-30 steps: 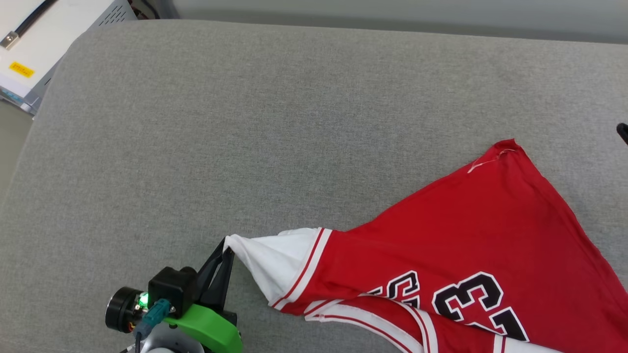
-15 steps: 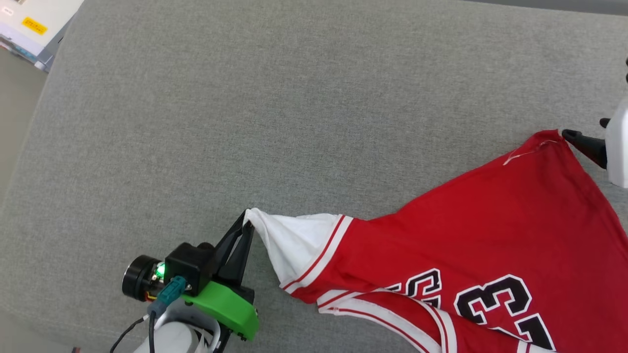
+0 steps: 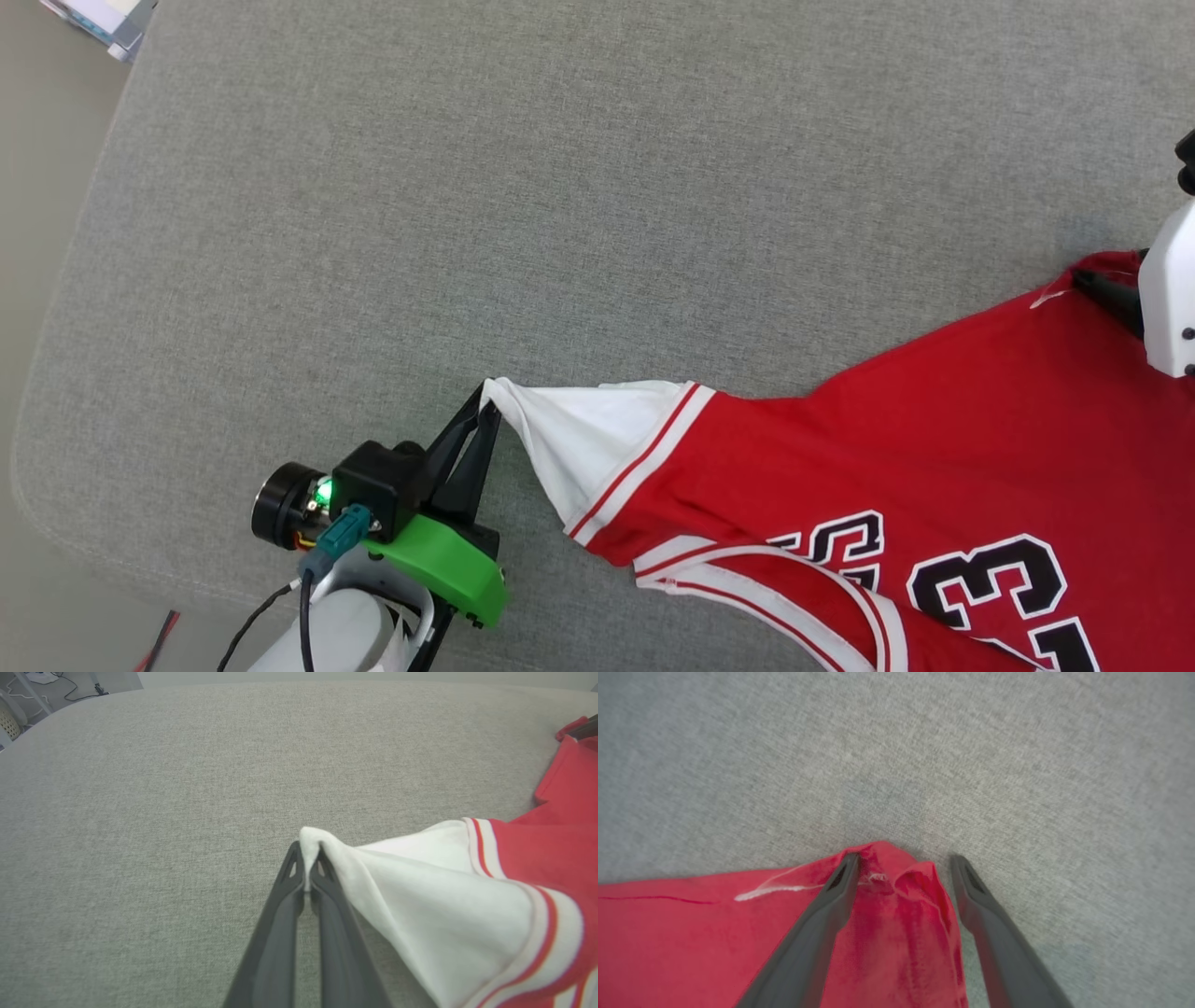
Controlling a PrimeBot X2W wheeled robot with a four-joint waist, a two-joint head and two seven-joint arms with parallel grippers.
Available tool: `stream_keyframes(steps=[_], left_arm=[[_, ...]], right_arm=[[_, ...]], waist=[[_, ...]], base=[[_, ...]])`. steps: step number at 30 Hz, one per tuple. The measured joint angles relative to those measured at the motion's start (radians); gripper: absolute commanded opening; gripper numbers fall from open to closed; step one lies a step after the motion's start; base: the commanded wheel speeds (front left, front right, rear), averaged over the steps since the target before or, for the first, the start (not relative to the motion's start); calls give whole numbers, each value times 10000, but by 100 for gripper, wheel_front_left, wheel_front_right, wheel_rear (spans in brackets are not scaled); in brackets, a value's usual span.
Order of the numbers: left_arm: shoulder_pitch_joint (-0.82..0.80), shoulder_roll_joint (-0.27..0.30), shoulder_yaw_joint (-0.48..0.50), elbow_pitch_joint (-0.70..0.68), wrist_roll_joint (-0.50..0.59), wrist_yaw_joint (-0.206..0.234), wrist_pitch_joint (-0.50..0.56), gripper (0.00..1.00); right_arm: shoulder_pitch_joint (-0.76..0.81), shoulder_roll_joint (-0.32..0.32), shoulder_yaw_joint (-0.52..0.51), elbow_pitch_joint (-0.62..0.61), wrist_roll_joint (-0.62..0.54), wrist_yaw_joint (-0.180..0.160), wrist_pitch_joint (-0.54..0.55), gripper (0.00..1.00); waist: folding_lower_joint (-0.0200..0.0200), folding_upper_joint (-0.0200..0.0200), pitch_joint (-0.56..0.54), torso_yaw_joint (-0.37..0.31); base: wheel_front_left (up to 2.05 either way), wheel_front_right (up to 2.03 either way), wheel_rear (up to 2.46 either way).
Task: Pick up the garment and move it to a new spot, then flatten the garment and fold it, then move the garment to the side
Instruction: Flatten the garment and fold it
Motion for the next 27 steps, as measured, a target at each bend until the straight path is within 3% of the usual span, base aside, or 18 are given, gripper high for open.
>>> stream_keyframes(steps=[1, 2, 14, 27], left_arm=[[0, -19, 2, 40, 0, -6, -54, 0], [0, -98, 15, 176, 0, -52, -69, 0], [30, 54, 136, 573, -2, -180, -146, 0], [-182, 1108, 928, -362, -4, -88, -77, 0]], right_arm=[[9, -71, 102, 4, 79, -4, -102, 100], [8, -161, 334, 35, 259, -46, -495, 0], [-37, 148, 1200, 278, 485, -40, -3037, 0], [383, -727, 1009, -974, 746, -38, -5555, 0]], waist=[[0, 0, 14, 16], [0, 0, -28, -14], [0, 0, -995, -420], [0, 0, -2595, -1213]], base=[[0, 0, 0], [0, 0, 0], [0, 0, 0], [0, 0, 0]])
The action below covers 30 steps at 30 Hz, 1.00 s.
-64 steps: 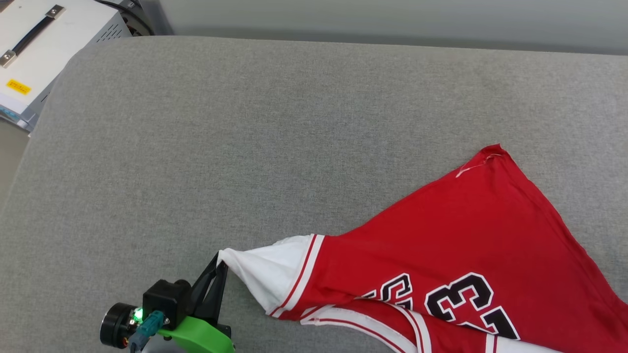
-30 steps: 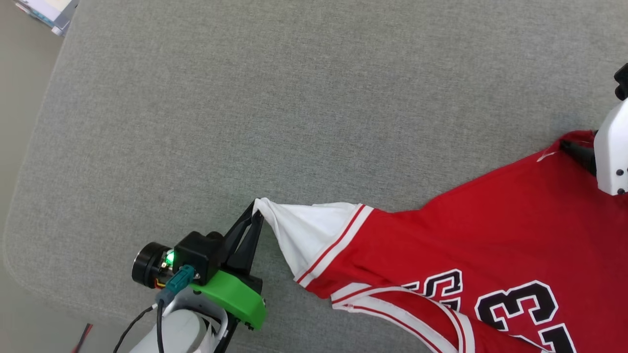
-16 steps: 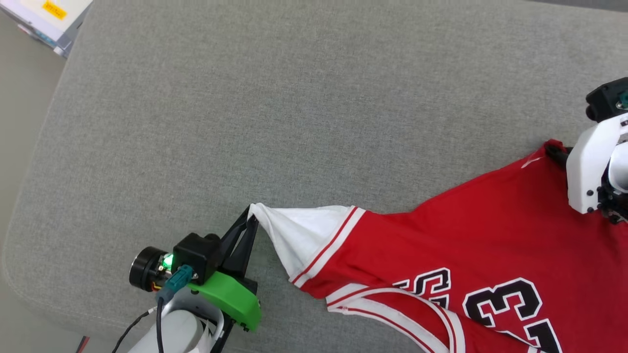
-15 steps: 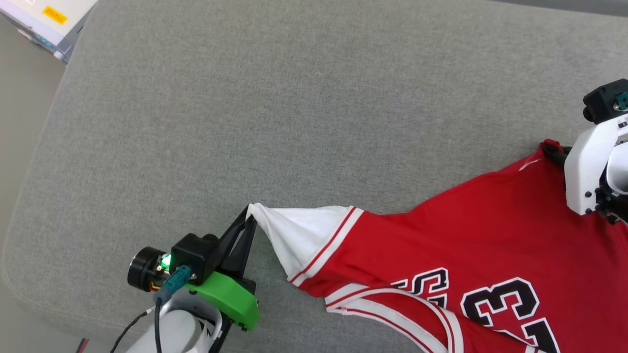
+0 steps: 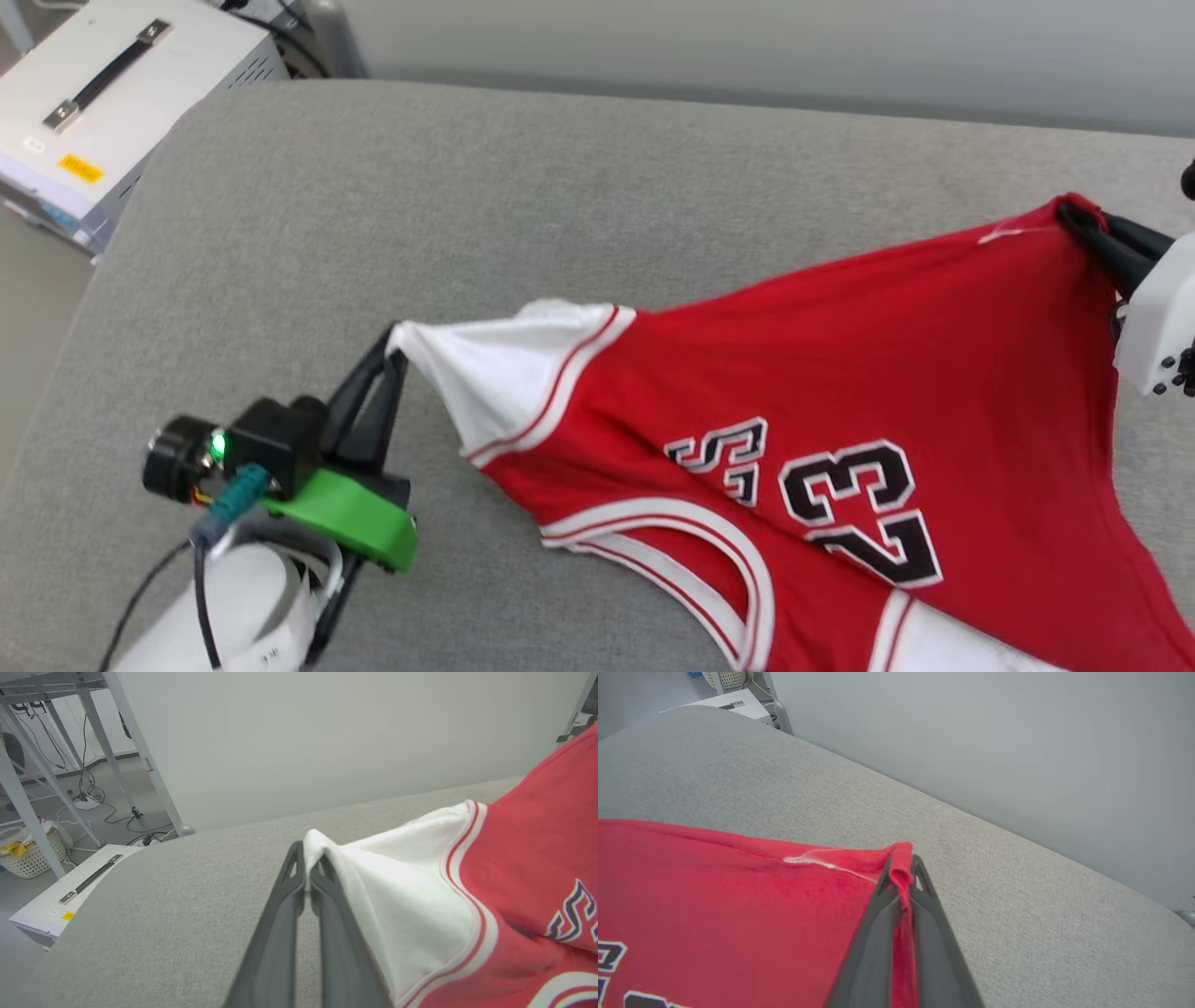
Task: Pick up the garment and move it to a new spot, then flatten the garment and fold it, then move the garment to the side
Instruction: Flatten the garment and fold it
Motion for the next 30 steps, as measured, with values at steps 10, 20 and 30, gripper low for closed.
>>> stream_keyframes(steps=[10, 20, 30], left_arm=[[-2691, 395, 472, -853, 399, -282, 782, 0], [-7592, 194, 752, -174, 552, -1519, 1561, 0], [-12311, -368, 807, 1981, 863, -2201, 1685, 0]], right_arm=[[-44, 23, -1358, -1076, -330, 61, -861, 0], [-1850, 648, -3074, -2148, -1235, 67, -397, 0], [-5701, 1390, -3473, -1206, -2502, 69, 6, 0]], waist=[[0, 0, -461, -680], [0, 0, 576, -978], [1, 0, 2254, -1147]], base=[[0, 0, 0], [0, 0, 0], [0, 0, 0]])
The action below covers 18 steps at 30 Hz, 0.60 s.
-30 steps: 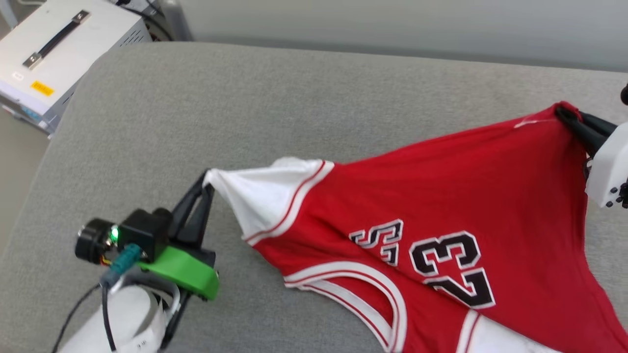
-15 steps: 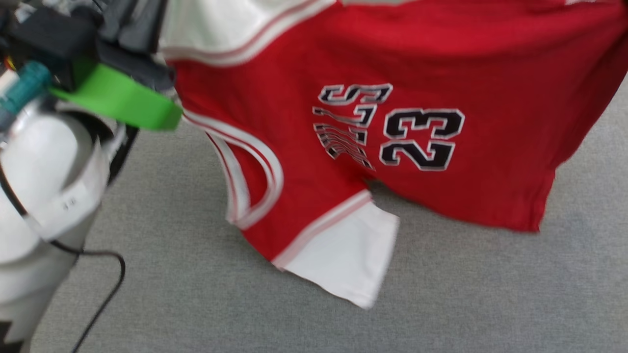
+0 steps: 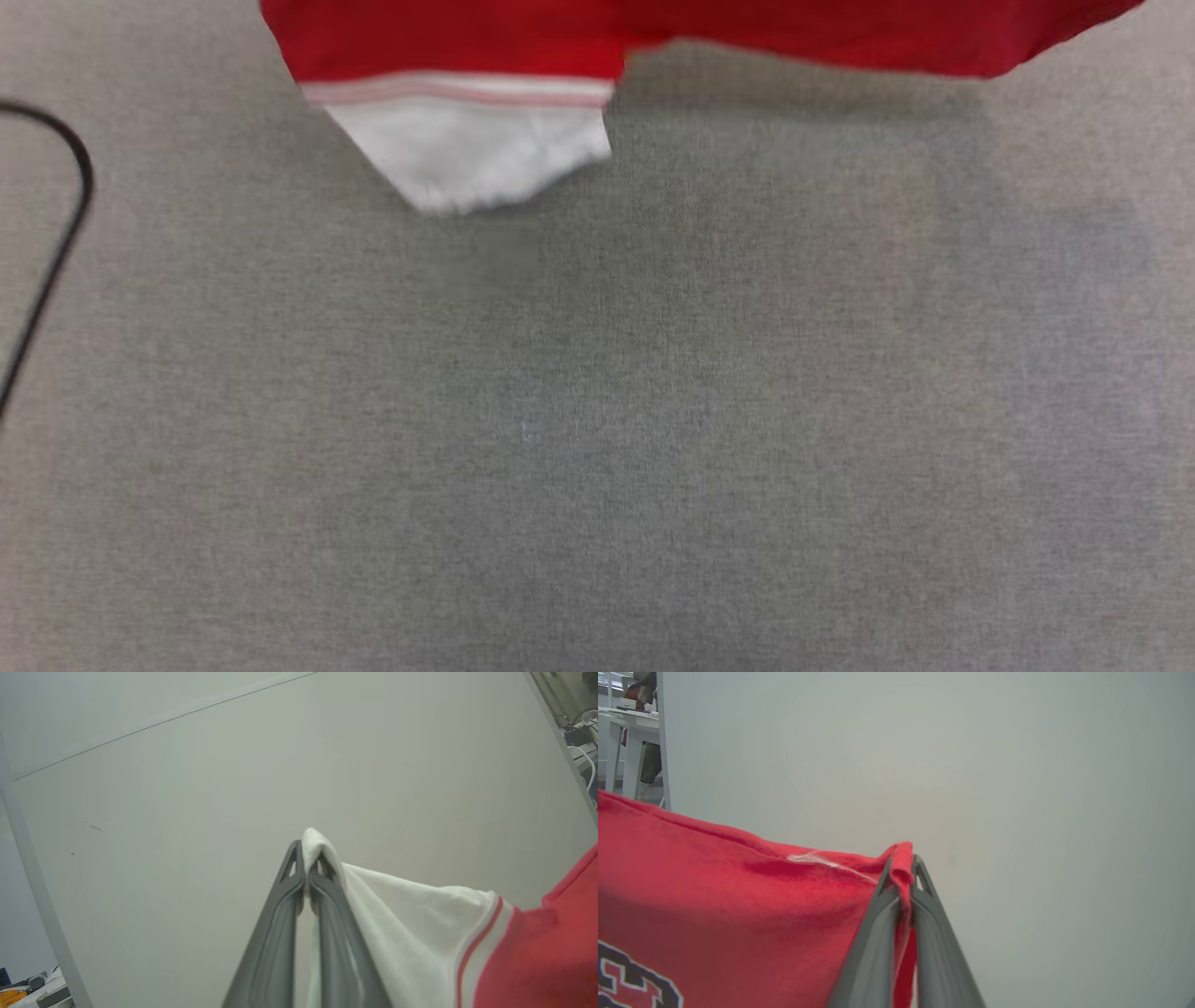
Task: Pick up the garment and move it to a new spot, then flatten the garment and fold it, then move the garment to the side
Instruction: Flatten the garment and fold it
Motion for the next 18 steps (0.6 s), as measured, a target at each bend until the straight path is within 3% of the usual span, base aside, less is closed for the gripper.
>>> stream_keyframes(steps=[8, 9, 18], left_arm=[[-3321, -374, -255, 2128, 236, -192, -339, 0], [-4229, -527, -454, 2732, 265, -222, -479, 0], [-5079, -688, -1129, 4153, 54, -267, -1085, 0]], right_arm=[[-3422, 502, 339, 2023, -1022, 0, -255, 0], [-4501, 654, 541, 2754, -1202, -2, -504, 0], [-5638, 878, 1590, 4196, -1095, 0, -1294, 0]], waist=[[3, 0, 1313, -145], [3, 0, 1689, -190], [2, 0, 2456, -216]], base=[[0, 0, 0], [0, 0, 0], [0, 0, 0]])
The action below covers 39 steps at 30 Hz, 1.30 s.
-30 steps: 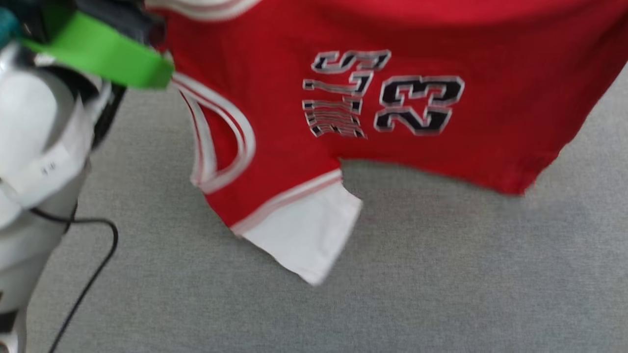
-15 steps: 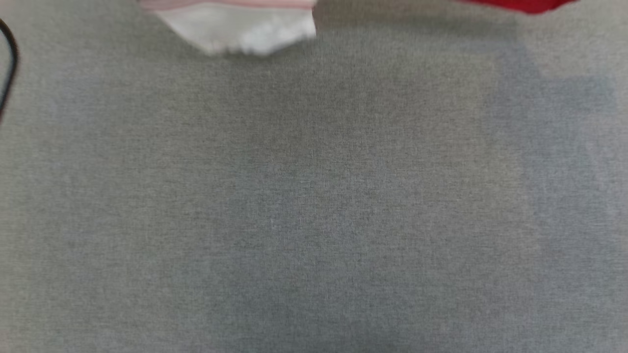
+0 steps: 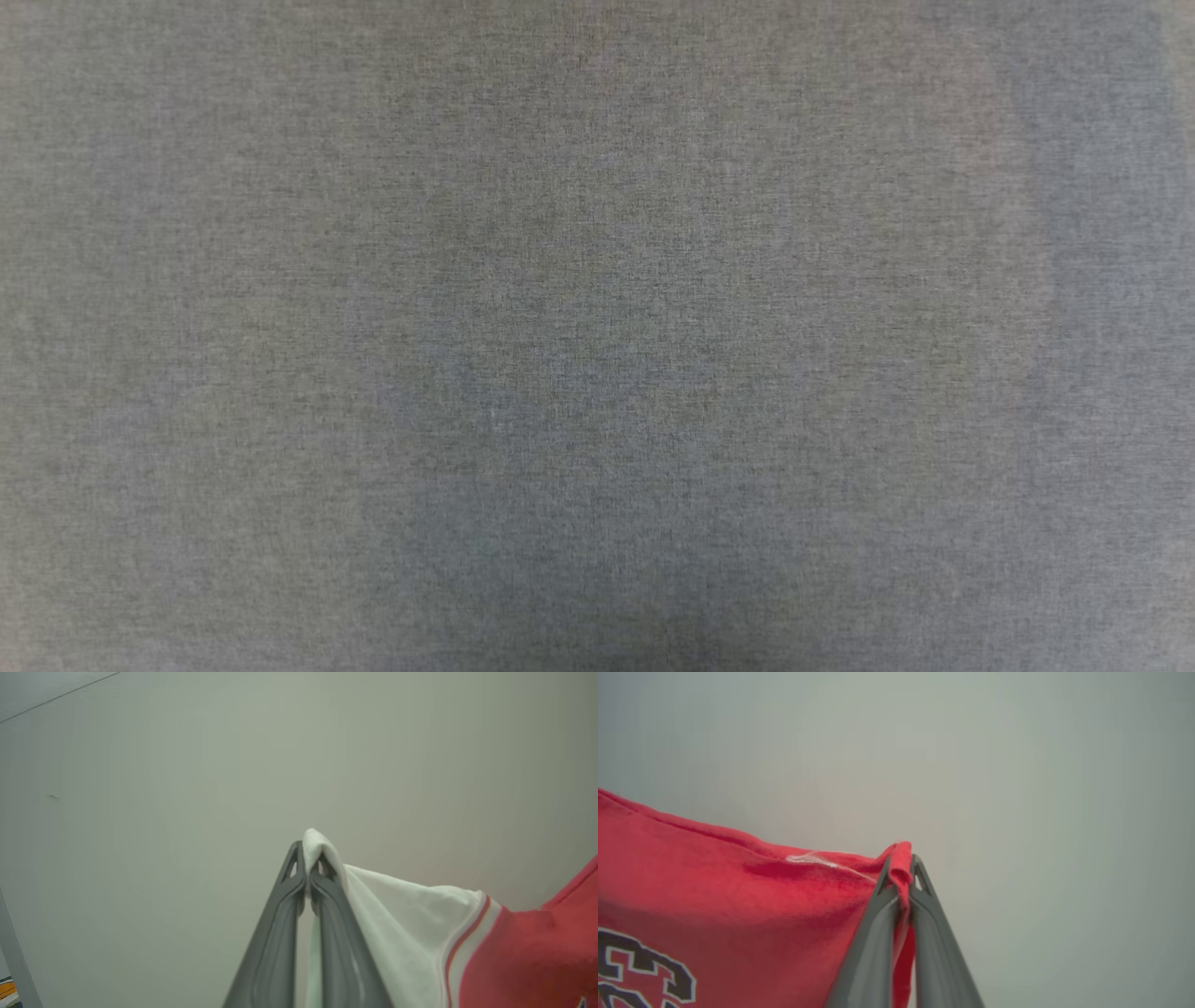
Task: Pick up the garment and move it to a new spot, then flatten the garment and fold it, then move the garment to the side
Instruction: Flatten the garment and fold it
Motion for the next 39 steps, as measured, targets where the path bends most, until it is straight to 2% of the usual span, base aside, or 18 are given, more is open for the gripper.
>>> stream_keyframes(steps=[6, 12, 19, 26, 31, 39], left_arm=[[560, 228, -581, 364, -435, -2, -405, 0], [2162, 604, -736, 347, -748, -2, -598, 0], [4823, 1068, -662, -387, -991, 107, -681, 0], [8233, 1360, -332, -1883, -1235, 662, -683, 0], [11199, 1730, -313, -2924, -1557, 1267, -683, 0], [15223, 2242, -648, -4017, -2437, 2046, -650, 0]], right_arm=[[383, 59, 723, 792, 533, 0, -623, 0], [1603, 109, 1536, 1304, 1095, 0, -1254, 0], [3298, 259, 2698, 1553, 1605, 0, -1864, 0], [5362, -121, 3960, 1168, 2155, 2, -2209, 0], [7382, -600, 4857, 456, 2569, 2, -2249, 0], [9914, -1081, 5448, -280, 3124, 2, -2313, 0]], waist=[[0, 0, 236, 14], [-1, 0, 27, 66], [-1, 0, -565, 81], [-3, 1, -1543, 109], [-4, 0, -2422, 147], [-4, 1, -3795, 126]], base=[[0, 0, 0], [0, 0, 0], [0, 0, 0], [0, 0, 0], [0, 0, 0], [0, 0, 0]])
